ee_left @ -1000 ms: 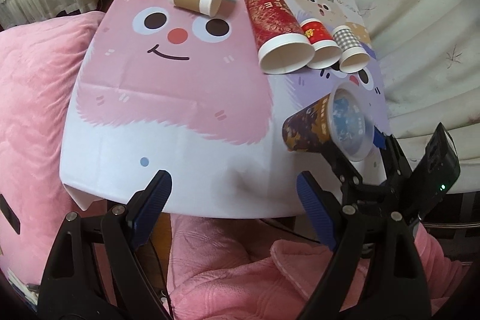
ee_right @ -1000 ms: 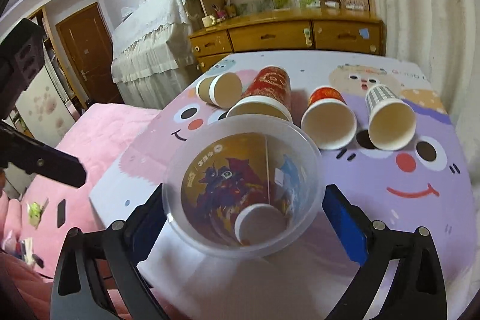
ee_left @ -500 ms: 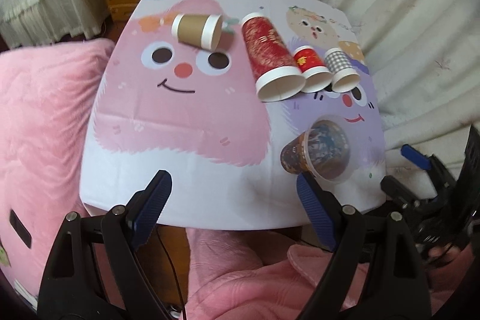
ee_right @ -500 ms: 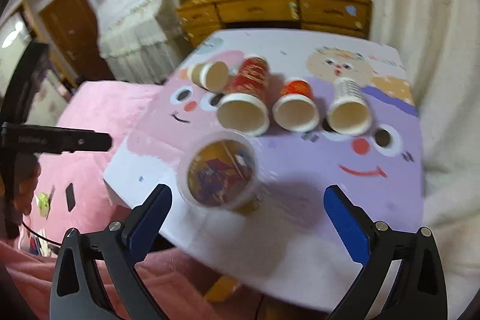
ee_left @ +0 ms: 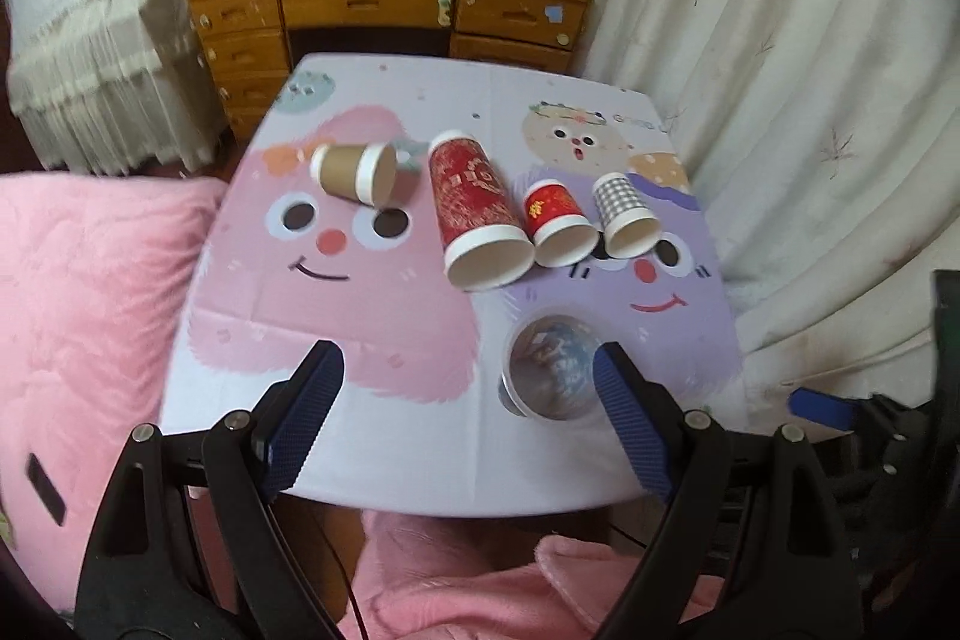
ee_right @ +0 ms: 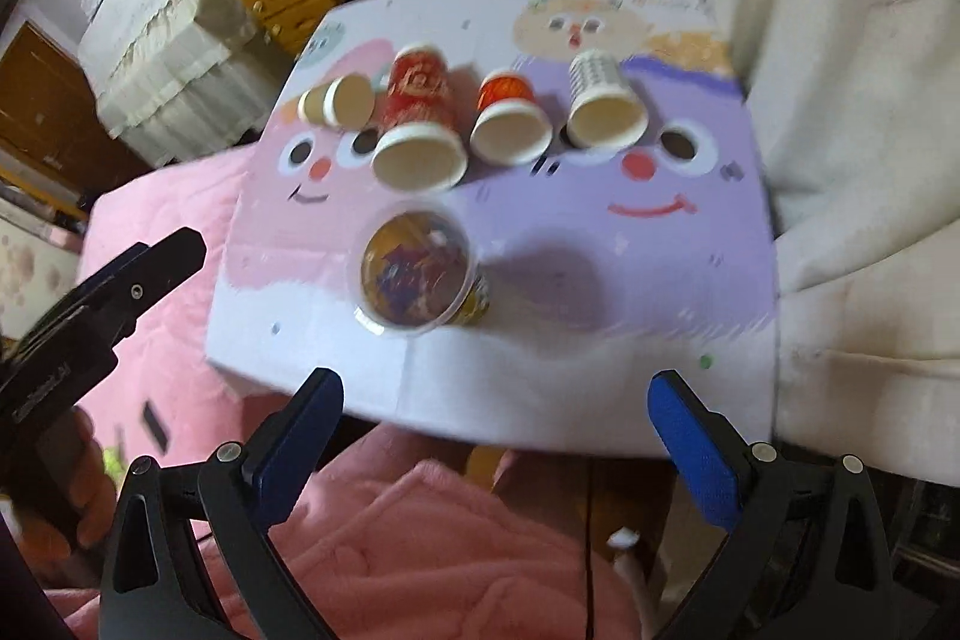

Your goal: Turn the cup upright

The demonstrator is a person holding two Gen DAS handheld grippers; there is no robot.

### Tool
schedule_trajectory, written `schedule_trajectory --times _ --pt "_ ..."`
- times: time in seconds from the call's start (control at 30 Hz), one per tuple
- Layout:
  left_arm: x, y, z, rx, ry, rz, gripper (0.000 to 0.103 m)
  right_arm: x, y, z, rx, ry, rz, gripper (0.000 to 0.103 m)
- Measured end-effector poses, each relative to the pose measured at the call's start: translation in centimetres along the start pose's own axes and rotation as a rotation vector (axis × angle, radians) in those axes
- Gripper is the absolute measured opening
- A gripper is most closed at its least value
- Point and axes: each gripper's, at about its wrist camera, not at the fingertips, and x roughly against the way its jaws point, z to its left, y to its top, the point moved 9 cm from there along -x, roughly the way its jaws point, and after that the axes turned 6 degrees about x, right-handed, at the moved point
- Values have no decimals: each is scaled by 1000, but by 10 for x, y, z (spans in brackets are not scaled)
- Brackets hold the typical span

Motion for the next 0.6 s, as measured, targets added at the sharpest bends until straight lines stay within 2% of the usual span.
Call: schedule_trajectory --times 0.1,0.27,0.6 --pt "5 -5 -7 4 2 -18 84 11 -1 8 30 -28 -67 103" --pt "2 -15 -4 2 46 17 84 41 6 14 39 -48 -199 103" --pt "8 -20 5 10 71 1 84 53 10 9 -5 -50 -239 103"
